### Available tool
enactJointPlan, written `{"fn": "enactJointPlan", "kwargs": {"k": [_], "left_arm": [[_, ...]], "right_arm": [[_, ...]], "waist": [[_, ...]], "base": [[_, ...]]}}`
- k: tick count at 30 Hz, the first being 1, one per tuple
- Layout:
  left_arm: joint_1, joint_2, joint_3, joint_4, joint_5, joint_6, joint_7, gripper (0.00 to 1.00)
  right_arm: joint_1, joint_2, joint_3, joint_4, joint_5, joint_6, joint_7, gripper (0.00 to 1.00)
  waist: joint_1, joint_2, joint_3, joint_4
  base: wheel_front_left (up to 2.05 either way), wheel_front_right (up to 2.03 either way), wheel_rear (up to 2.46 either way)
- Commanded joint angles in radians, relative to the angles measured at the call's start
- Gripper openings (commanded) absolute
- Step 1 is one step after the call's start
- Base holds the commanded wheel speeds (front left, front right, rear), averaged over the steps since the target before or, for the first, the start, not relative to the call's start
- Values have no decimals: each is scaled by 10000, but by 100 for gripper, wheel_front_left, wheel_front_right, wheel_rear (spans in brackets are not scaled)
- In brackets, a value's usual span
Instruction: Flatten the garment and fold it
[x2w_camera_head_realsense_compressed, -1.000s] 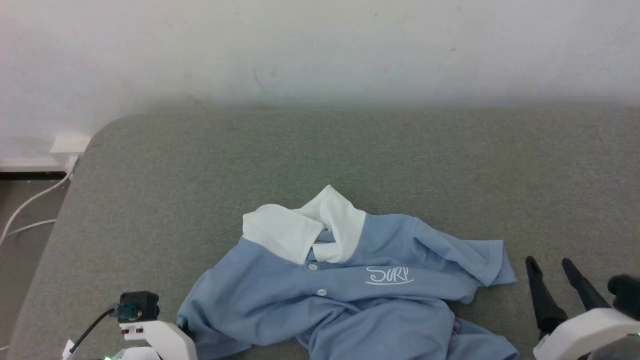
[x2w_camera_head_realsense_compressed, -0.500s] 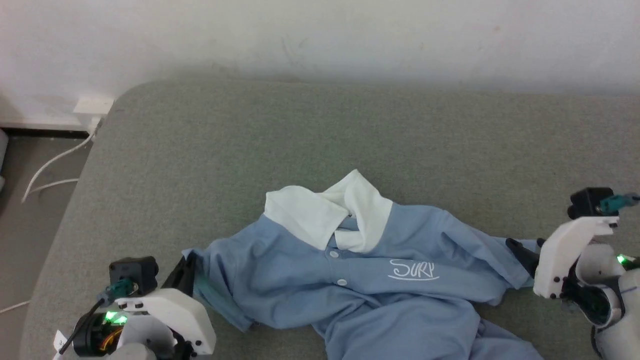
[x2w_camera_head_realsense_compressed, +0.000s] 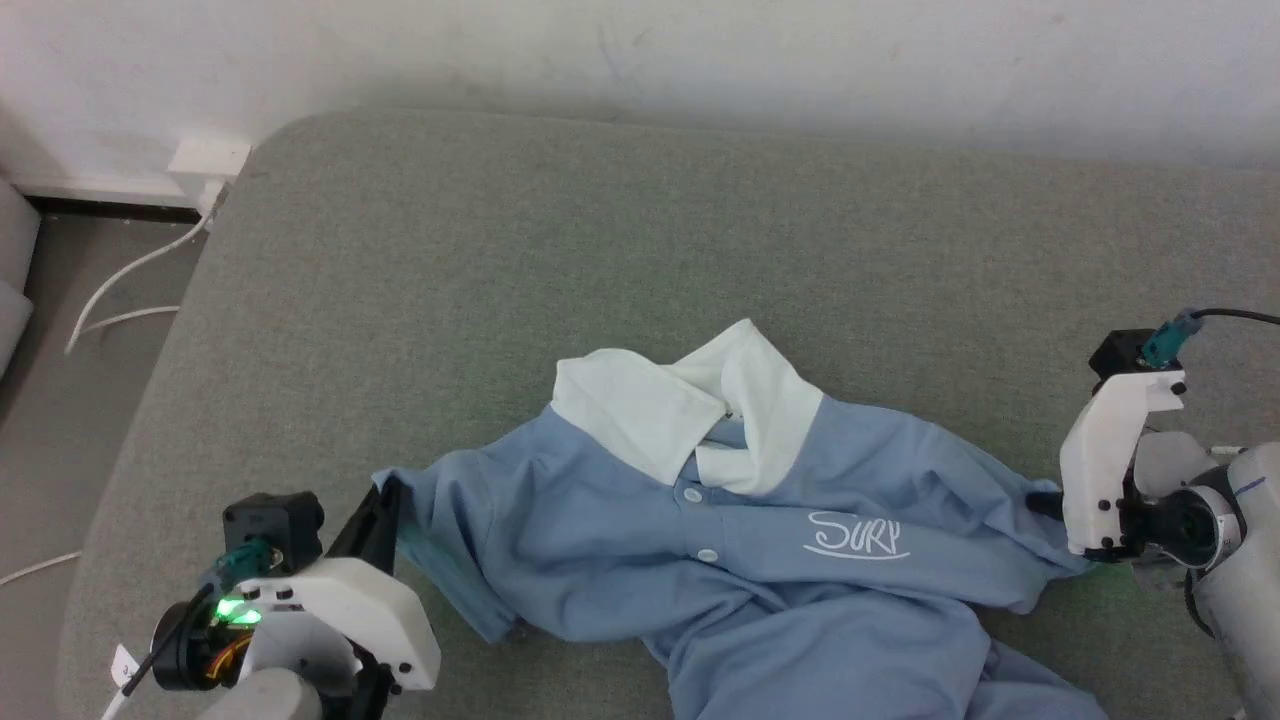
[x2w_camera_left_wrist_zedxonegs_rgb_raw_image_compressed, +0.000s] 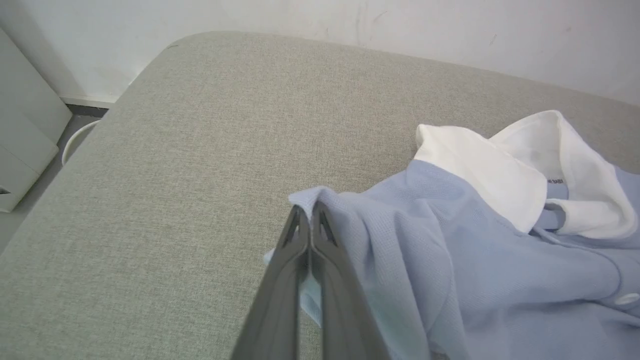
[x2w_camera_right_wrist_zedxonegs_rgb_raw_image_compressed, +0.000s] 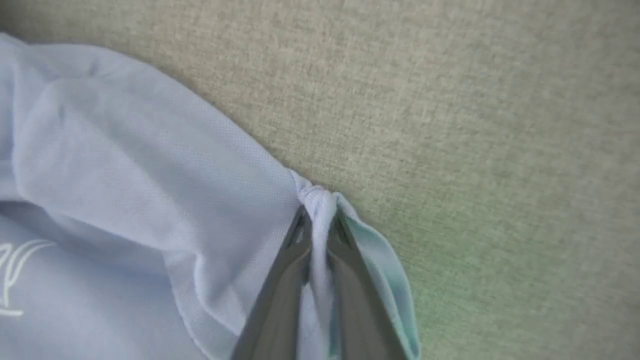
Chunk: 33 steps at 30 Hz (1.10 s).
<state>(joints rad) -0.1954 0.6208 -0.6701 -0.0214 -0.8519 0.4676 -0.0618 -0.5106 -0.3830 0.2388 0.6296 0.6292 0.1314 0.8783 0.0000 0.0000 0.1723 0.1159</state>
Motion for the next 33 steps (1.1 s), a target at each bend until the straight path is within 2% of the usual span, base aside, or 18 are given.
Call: {"fn": "enactJointPlan", "kwargs": {"k": [1,5,9,12,16,20,24,33], "left_arm": [[-45,26,35,43,18,48,-46,0],[-83,127,152,93,-97,-70,-54,0],[-649,585,419,78,-1,-252,54,0],[-1515,967,538,304,162,-556,385,0],[-3004,1031,578,1154,302,-1151,848,0],[-4924,546,410,2727,633,-1836,1110,0],[-6961,-61,417,4565,923,-2379,1041,0],[-11182,-1027,702,7119,1728,-2787,-178,0]], "right_arm": [[748,302,503,492,122,-7,450,0],[580,76,806,73,425,-7,255,0],[-29,-402,656,-490,300,-7,-1035,0],[-627,-678,484,-552,-9,-7,-1494,0],[-1628,-847,127,-437,-604,-7,-1951,0],[-2894,-901,-342,-46,-1316,-7,-2684,0],[-4431,-788,-814,258,-1943,-7,-3673,0],[-7915,-539,-1447,871,-3118,-7,-6934,0]], "waist": [[0,0,-136,-86],[0,0,-396,-253],[0,0,-777,-459],[0,0,-1096,-667],[0,0,-1335,-986],[0,0,-1143,-1242],[0,0,-453,-1520],[0,0,1240,-1944]], "base": [[0,0,0],[0,0,0],[0,0,0],[0,0,0],[0,0,0],[0,0,0],[0,0,0],[0,0,0]]}}
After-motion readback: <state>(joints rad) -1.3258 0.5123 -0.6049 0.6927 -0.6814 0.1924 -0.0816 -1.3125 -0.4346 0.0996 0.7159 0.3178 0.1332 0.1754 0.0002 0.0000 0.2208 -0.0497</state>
